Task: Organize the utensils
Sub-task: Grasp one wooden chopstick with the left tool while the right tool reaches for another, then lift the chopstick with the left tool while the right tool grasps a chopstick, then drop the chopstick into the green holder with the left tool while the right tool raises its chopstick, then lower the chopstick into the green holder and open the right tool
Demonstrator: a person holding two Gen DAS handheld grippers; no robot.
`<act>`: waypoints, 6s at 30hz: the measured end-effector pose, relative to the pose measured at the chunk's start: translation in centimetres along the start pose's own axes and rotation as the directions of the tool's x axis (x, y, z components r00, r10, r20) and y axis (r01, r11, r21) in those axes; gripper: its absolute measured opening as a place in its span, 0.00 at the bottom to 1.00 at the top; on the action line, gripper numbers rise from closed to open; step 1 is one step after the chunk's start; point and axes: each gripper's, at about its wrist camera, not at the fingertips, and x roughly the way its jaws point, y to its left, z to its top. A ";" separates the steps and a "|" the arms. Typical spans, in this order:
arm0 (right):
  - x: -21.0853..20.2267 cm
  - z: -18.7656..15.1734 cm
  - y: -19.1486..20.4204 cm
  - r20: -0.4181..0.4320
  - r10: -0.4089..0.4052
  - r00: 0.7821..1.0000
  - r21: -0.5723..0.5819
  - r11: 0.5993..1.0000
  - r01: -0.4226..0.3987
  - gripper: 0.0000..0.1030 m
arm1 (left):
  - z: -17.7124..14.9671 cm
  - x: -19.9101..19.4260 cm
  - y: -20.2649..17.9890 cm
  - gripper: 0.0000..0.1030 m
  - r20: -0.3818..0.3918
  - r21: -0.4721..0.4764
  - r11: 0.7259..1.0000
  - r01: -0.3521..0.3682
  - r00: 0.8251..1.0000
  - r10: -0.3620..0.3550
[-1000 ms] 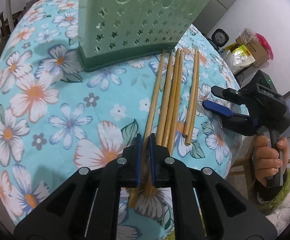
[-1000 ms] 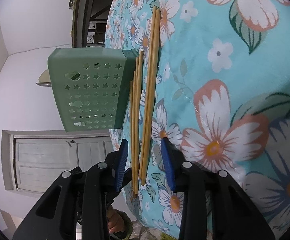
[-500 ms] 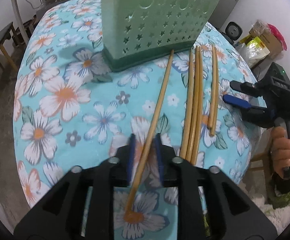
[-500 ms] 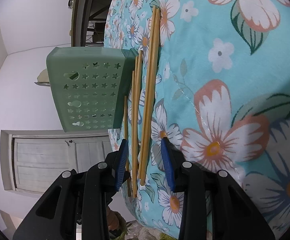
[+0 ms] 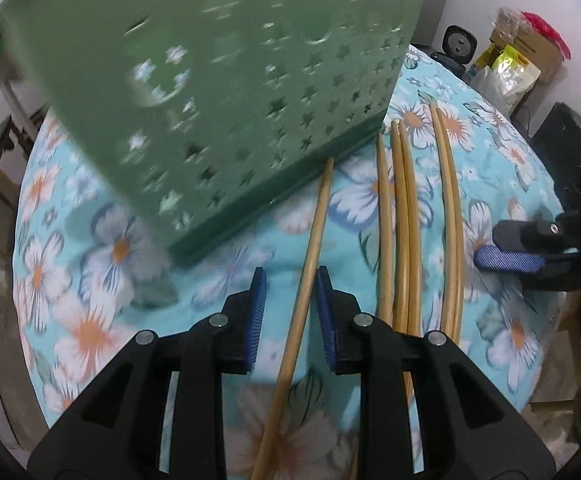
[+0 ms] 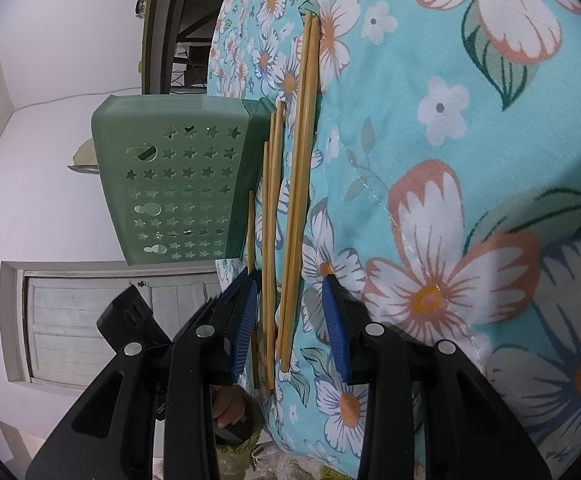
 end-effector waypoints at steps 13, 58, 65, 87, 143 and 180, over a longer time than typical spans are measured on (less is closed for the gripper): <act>0.4 0.9 1.1 0.031 -0.055 0.998 -0.040 0.998 0.056 0.30 | -2.1 -1.4 0.8 0.05 0.011 -0.081 0.996 0.026 1.000 -0.025; -0.5 3.1 5.9 0.361 -0.487 0.795 -0.392 0.695 0.603 0.25 | -2.4 -1.8 1.5 0.06 -0.033 -0.118 0.992 0.047 0.998 -0.052; -0.6 3.3 6.0 0.354 -0.484 0.800 -0.377 0.709 0.596 0.23 | -0.2 -0.8 1.0 0.11 -0.040 -0.088 0.996 0.032 0.999 -0.035; -3.2 2.0 10.0 0.443 -0.357 0.822 -0.373 0.761 0.531 0.07 | 1.4 -5.6 -0.7 0.05 0.101 -0.118 0.993 -0.001 0.995 0.013; -9.4 -0.6 16.0 0.499 -0.127 0.857 -0.493 0.772 0.401 0.07 | 12.4 -20.9 5.9 0.05 0.642 -0.210 0.970 0.120 0.765 0.045; -4.0 -0.9 39.0 0.413 0.226 0.882 -0.867 0.395 0.305 0.07 | -6.1 -15.1 8.9 0.83 0.401 -0.439 0.889 0.132 0.914 0.062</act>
